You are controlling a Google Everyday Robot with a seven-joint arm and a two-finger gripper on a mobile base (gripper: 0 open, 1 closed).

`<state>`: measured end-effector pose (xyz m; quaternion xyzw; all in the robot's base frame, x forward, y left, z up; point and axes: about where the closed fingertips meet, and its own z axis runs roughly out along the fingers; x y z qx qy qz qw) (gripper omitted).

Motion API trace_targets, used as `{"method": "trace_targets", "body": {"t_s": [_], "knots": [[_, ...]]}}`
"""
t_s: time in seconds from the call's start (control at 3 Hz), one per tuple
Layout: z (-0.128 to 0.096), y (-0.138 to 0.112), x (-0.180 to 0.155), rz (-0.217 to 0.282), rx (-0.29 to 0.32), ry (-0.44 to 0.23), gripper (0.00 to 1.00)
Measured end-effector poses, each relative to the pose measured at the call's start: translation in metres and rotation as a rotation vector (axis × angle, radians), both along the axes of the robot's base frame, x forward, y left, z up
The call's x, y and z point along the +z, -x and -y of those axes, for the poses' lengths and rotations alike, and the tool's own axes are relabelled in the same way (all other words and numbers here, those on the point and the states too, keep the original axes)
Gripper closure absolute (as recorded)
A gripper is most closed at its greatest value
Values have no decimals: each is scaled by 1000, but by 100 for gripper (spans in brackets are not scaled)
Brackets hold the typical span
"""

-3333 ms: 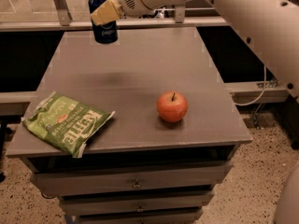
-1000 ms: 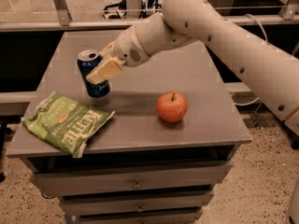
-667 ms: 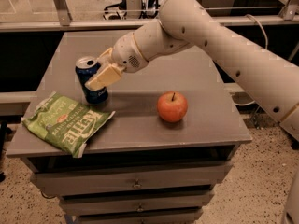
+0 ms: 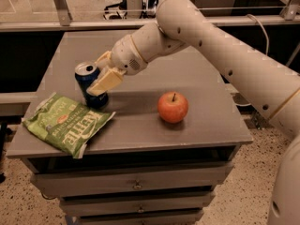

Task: Move pepsi can near green jalapeno chip bag

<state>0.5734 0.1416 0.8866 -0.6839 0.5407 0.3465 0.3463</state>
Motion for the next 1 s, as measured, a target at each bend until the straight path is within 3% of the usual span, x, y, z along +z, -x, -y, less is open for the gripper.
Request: {"method": "trace_targets", "body": {"t_s": [1.0], "knots": [[-4, 2, -4, -8, 61, 16, 12]]}}
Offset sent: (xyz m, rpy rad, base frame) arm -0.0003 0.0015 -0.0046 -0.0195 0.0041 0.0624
